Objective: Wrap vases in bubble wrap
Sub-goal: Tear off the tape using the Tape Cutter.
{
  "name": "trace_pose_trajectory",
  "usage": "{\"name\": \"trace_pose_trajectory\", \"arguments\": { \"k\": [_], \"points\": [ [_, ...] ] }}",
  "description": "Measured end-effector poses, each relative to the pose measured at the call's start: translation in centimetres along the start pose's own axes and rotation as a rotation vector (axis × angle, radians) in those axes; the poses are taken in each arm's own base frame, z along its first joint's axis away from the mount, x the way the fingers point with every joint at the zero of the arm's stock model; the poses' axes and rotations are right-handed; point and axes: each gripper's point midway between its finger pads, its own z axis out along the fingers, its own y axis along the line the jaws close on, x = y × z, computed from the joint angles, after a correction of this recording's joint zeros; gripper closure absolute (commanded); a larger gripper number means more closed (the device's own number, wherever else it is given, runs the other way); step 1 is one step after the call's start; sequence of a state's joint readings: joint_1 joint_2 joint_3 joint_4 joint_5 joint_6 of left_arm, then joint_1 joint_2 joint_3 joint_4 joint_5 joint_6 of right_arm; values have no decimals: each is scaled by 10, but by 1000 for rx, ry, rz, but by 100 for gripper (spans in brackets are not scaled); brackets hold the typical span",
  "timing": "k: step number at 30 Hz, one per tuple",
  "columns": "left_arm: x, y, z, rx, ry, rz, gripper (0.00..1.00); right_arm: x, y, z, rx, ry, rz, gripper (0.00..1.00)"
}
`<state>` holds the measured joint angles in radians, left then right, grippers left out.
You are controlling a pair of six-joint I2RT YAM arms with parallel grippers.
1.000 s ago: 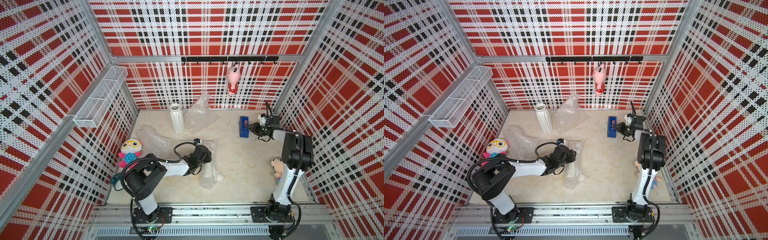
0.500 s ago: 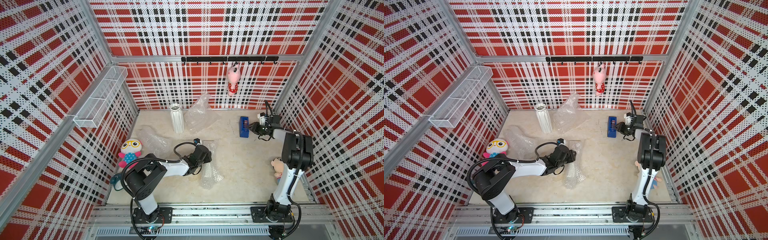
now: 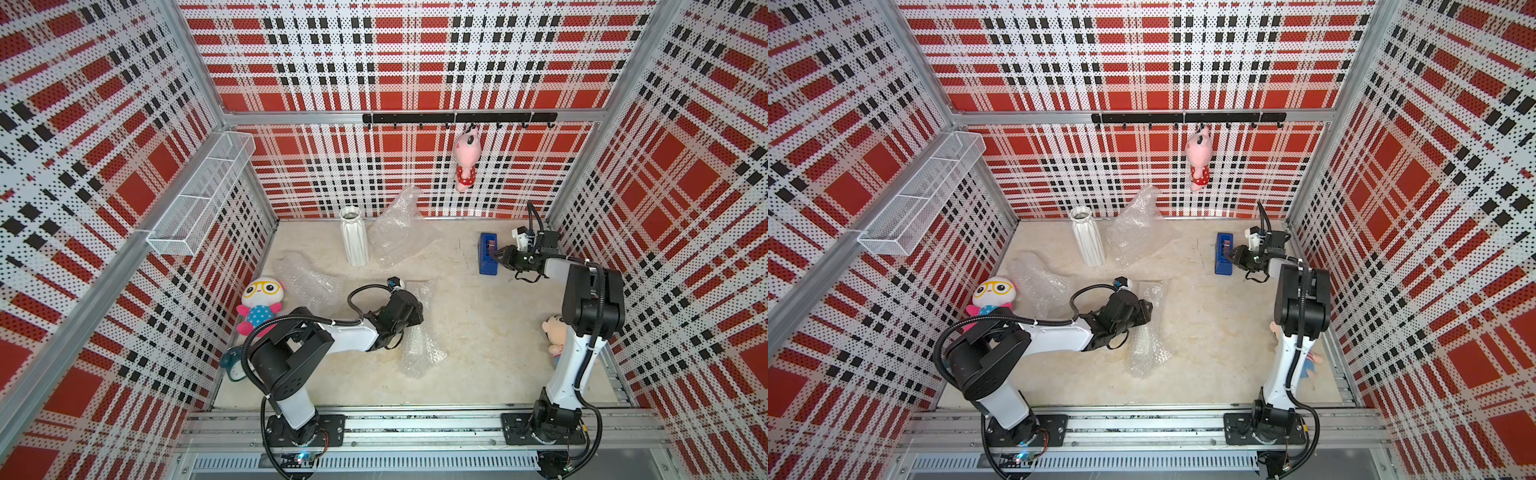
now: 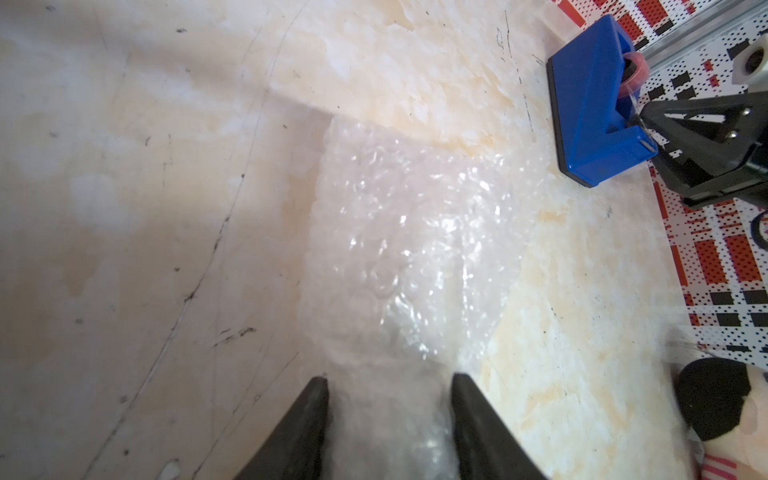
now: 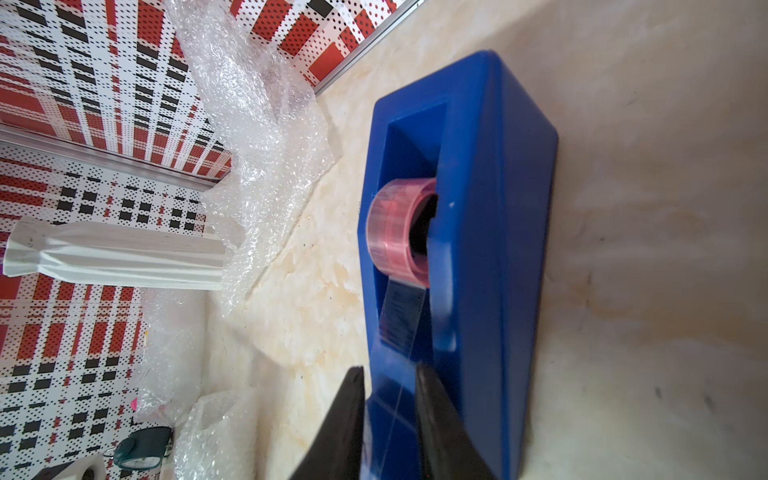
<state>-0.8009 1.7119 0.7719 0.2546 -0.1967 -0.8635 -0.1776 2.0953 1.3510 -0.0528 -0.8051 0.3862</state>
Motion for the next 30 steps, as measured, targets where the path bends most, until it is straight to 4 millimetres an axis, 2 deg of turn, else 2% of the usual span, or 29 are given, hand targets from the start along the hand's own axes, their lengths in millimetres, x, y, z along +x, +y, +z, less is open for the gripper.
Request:
{"name": "trace_pose_trajectory", "arguments": {
  "k": [12, 23, 30],
  "points": [
    [0, 0, 0, 0, 0, 0, 51, -5, 4, 8, -87, -20, 43, 83],
    [0, 0, 0, -1, -1, 0, 51, -7, 7, 9, -115, -37, 65, 96],
    [0, 0, 0, -2, -2, 0, 51, -2, 20, -2, -152, -71, 105, 98]
  ]
}}
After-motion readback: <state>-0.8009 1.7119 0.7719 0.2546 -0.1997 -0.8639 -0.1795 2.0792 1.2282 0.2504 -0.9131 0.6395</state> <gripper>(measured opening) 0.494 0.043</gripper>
